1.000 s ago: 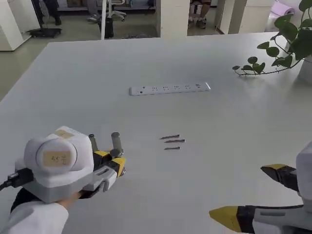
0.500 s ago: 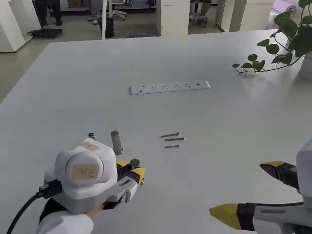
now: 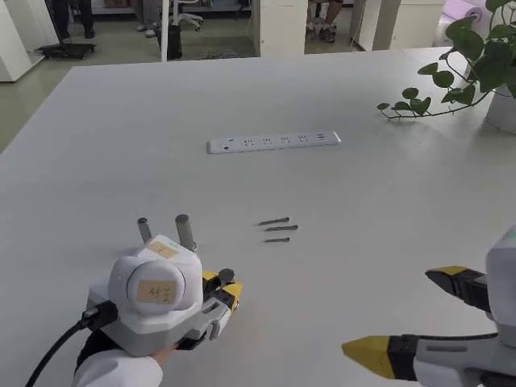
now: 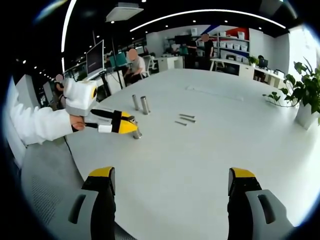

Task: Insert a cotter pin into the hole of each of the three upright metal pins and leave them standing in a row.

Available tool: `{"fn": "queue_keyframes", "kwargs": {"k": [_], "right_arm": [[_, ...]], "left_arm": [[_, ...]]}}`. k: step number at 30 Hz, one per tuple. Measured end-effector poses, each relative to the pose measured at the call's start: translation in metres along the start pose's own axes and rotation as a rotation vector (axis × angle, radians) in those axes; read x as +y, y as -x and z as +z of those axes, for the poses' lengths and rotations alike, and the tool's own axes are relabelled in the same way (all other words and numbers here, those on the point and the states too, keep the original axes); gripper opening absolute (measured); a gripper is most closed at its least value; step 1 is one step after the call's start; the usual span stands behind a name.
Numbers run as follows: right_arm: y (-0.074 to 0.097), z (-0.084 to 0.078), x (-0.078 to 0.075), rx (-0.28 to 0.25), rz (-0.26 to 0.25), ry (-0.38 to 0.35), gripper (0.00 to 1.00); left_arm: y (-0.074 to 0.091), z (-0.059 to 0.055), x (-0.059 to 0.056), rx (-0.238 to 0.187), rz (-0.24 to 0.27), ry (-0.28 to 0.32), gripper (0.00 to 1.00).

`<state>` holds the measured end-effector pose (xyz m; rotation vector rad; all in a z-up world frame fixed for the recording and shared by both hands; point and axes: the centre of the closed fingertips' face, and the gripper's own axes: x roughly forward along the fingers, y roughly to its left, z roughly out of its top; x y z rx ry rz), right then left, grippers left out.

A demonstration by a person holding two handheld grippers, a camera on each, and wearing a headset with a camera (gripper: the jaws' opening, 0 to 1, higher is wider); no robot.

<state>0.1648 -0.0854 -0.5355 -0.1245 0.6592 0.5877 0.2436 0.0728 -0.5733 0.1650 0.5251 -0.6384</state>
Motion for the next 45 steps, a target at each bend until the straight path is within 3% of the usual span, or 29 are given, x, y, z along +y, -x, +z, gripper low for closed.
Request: {"fn": "queue_keyframes", "kwargs": {"k": [2, 8, 20, 24, 25, 28, 32, 36, 39, 42, 45], "right_arm": [[0.000, 0.000, 0.001, 0.001, 0.002, -0.001, 0.92], [0.000, -0.001, 0.001, 0.004, 0.004, 0.002, 0.92], [-0.001, -0.002, 0.003, 0.012, 0.008, 0.010, 0.91], [-0.001, -0.003, 0.004, 0.015, 0.010, 0.012, 0.91], [-0.001, -0.003, 0.004, 0.015, 0.010, 0.012, 0.91], [-0.001, -0.002, 0.003, 0.012, 0.009, 0.013, 0.91], [0.001, -0.001, 0.003, 0.011, 0.007, 0.019, 0.91], [0.002, -0.002, 0.002, 0.007, 0.004, 0.013, 0.91], [0.002, -0.003, 0.000, 0.005, 0.001, 0.004, 0.91], [0.001, -0.004, 0.000, -0.006, 0.012, -0.018, 0.91], [-0.001, -0.009, -0.003, 0.012, 0.008, -0.013, 0.91]], "left_arm": [[0.000, 0.001, -0.001, 0.000, -0.007, -0.020, 0.11], [0.000, 0.000, 0.000, -0.023, -0.012, 0.038, 0.11], [0.001, 0.001, -0.001, -0.022, -0.031, -0.003, 0.12], [0.003, 0.007, -0.002, -0.036, -0.044, -0.031, 0.36], [0.004, 0.006, -0.001, -0.024, -0.048, -0.059, 0.38], [0.009, 0.007, -0.005, -0.023, -0.079, -0.068, 0.43], [0.021, 0.007, -0.011, -0.026, -0.155, -0.094, 0.60], [0.033, 0.005, -0.012, -0.029, -0.206, -0.068, 0.75], [0.041, 0.002, -0.005, -0.032, -0.196, -0.077, 0.91], [0.047, 0.000, -0.004, -0.037, -0.208, -0.042, 0.96], [0.049, -0.016, 0.004, 0.019, -0.194, -0.034, 0.98]]}}
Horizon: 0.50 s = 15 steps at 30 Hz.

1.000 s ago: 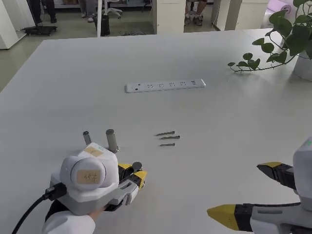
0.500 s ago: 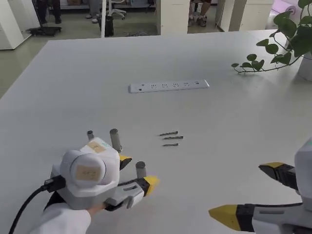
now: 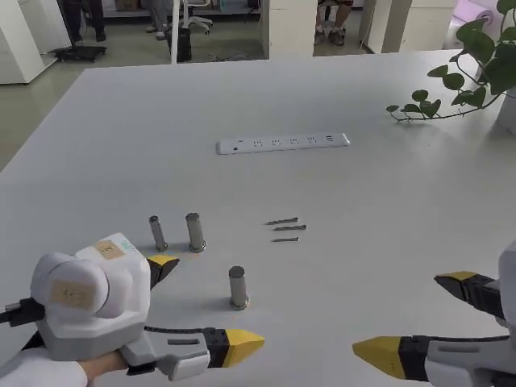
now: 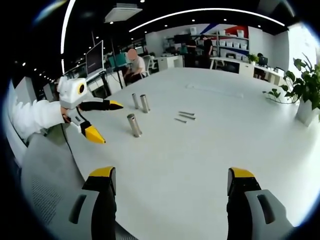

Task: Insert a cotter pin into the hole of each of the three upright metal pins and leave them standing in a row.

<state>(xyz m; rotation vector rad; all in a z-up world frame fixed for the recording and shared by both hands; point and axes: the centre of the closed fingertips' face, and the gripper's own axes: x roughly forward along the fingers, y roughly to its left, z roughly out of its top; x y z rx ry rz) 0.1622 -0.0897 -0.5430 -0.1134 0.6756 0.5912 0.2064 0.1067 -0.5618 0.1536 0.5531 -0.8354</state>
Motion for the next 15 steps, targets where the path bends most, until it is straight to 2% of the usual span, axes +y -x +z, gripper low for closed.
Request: {"fn": "queue_keyframes", "kwargs": {"k": [3, 5, 8, 12, 15], "right_arm": [[0.000, -0.002, -0.001, 0.012, 0.001, 0.003, 0.91], [0.000, -0.003, -0.001, 0.029, 0.013, 0.038, 0.91], [0.000, -0.005, -0.001, 0.048, 0.029, 0.058, 0.90], [-0.003, -0.008, 0.003, 0.080, 0.083, 0.104, 0.87], [-0.006, -0.006, 0.007, 0.107, 0.123, 0.171, 0.87]], "left_arm": [[0.004, -0.004, -0.001, -0.013, -0.010, 0.035, 0.99], [0.007, -0.004, -0.005, -0.024, -0.034, 0.070, 0.99], [0.013, -0.005, -0.007, -0.029, -0.041, 0.079, 0.99], [0.018, -0.010, -0.004, -0.034, -0.026, 0.089, 0.99], [0.025, -0.014, -0.007, -0.041, -0.022, 0.146, 0.99]]}}
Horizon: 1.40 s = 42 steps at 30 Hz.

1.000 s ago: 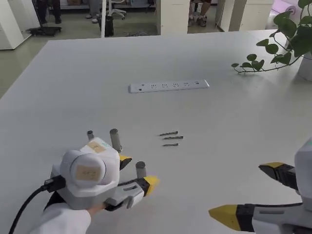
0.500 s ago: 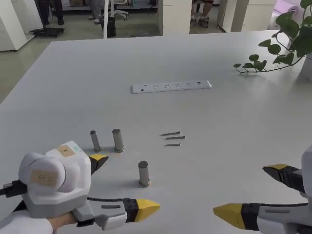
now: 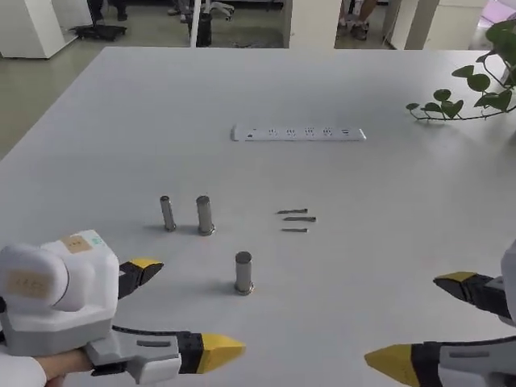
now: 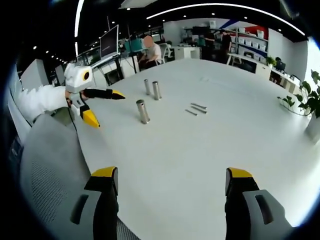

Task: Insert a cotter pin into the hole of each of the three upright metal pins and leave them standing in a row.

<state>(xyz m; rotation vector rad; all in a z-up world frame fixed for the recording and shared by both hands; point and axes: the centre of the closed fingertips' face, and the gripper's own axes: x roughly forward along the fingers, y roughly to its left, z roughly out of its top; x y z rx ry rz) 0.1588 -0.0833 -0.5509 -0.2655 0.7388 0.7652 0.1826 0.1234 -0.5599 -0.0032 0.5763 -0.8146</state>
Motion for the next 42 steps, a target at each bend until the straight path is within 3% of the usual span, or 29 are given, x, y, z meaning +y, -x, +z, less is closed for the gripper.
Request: {"fn": "queue_keyframes", "kwargs": {"k": [6, 8, 14, 20, 24, 28, 34, 36, 38, 42], "right_arm": [[-0.005, 0.017, -0.008, 0.001, 0.038, 0.068, 0.83], [-0.007, 0.023, -0.008, 0.031, 0.079, 0.158, 0.80], [-0.013, 0.039, -0.022, 0.108, 0.117, 0.364, 0.76], [-0.027, 0.057, -0.040, 0.124, 0.135, 0.380, 0.69], [-0.037, 0.073, -0.049, 0.117, 0.138, 0.405, 0.51], [-0.053, 0.089, -0.055, 0.106, 0.152, 0.431, 0.47], [-0.076, 0.092, -0.059, 0.167, 0.198, 0.495, 0.39], [-0.087, 0.090, -0.074, 0.211, 0.197, 0.534, 0.36], [-0.100, 0.095, -0.083, 0.215, 0.191, 0.545, 0.32], [-0.112, 0.103, -0.084, 0.226, 0.207, 0.540, 0.27]], "left_arm": [[0.012, 0.004, -0.003, -0.017, -0.004, 0.004, 0.99], [0.015, 0.013, -0.010, -0.064, -0.038, 0.071, 0.99], [0.026, 0.018, -0.016, -0.071, -0.036, 0.047, 0.99], [0.039, 0.024, -0.017, -0.096, -0.020, 0.046, 0.99], [0.045, 0.023, -0.015, -0.103, -0.008, 0.061, 0.99], [0.050, 0.016, -0.015, -0.079, 0.003, 0.049, 0.99], [0.054, 0.014, -0.015, -0.084, 0.004, 0.064, 0.99], [0.054, 0.012, -0.014, -0.078, 0.007, 0.066, 0.99], [0.054, 0.012, -0.015, -0.072, 0.011, 0.067, 0.99], [0.053, 0.014, -0.021, -0.094, -0.007, 0.072, 0.99]]}}
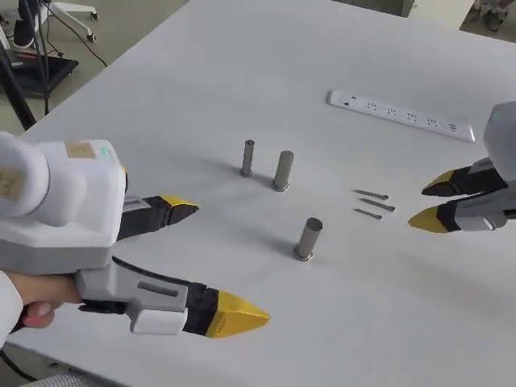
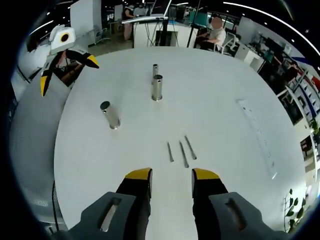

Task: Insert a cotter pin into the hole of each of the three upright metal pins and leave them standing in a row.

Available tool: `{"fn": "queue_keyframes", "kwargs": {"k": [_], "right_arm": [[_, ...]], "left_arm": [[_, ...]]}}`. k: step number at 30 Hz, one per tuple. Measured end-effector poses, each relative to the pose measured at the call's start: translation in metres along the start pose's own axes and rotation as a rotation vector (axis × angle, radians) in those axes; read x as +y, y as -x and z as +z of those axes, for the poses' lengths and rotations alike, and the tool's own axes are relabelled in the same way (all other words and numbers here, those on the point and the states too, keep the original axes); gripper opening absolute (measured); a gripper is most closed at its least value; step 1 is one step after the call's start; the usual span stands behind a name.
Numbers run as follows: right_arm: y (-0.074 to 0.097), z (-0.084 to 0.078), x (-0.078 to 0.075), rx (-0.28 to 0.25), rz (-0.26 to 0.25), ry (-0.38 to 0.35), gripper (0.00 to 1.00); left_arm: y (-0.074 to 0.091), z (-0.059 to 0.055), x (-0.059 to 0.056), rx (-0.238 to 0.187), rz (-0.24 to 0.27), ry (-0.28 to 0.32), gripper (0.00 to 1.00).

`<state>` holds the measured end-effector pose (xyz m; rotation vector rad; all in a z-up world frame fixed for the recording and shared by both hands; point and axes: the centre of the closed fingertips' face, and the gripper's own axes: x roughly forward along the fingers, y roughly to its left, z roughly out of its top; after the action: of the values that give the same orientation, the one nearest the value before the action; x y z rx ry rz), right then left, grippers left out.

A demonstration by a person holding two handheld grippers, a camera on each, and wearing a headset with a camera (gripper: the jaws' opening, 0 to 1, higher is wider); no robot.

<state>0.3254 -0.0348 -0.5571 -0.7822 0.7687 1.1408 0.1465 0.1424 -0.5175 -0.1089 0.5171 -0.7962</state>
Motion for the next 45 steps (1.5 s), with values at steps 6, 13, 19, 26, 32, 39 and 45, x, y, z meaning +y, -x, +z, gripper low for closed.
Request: {"fn": "queue_keyframes", "kwargs": {"k": [6, 13, 19, 26, 32, 39, 45], "right_arm": [[-0.022, 0.000, -0.018, 0.030, 0.043, 0.014, 0.18], [-0.044, -0.001, -0.024, 0.102, 0.078, 0.071, 0.09], [-0.054, 0.002, -0.016, 0.148, 0.120, 0.116, 0.03], [-0.063, -0.002, -0.012, 0.199, 0.158, 0.177, 0.02], [-0.066, -0.013, -0.015, 0.242, 0.164, 0.192, 0.02], [-0.066, -0.012, -0.016, 0.245, 0.168, 0.215, 0.00], [-0.067, -0.011, -0.015, 0.311, 0.167, 0.337, 0.00]], "left_arm": [[0.000, -0.002, 0.003, 0.011, 0.029, -0.007, 0.99], [0.005, 0.005, 0.007, -0.012, 0.053, 0.008, 0.98], [0.011, 0.001, 0.009, -0.005, 0.072, 0.018, 0.98], [0.012, -0.001, 0.007, -0.012, 0.076, 0.040, 0.97], [0.014, -0.004, 0.010, -0.008, 0.088, 0.049, 0.97], [0.017, -0.007, 0.012, -0.003, 0.092, 0.047, 0.96], [0.017, -0.007, 0.013, -0.002, 0.096, 0.050, 0.96]]}}
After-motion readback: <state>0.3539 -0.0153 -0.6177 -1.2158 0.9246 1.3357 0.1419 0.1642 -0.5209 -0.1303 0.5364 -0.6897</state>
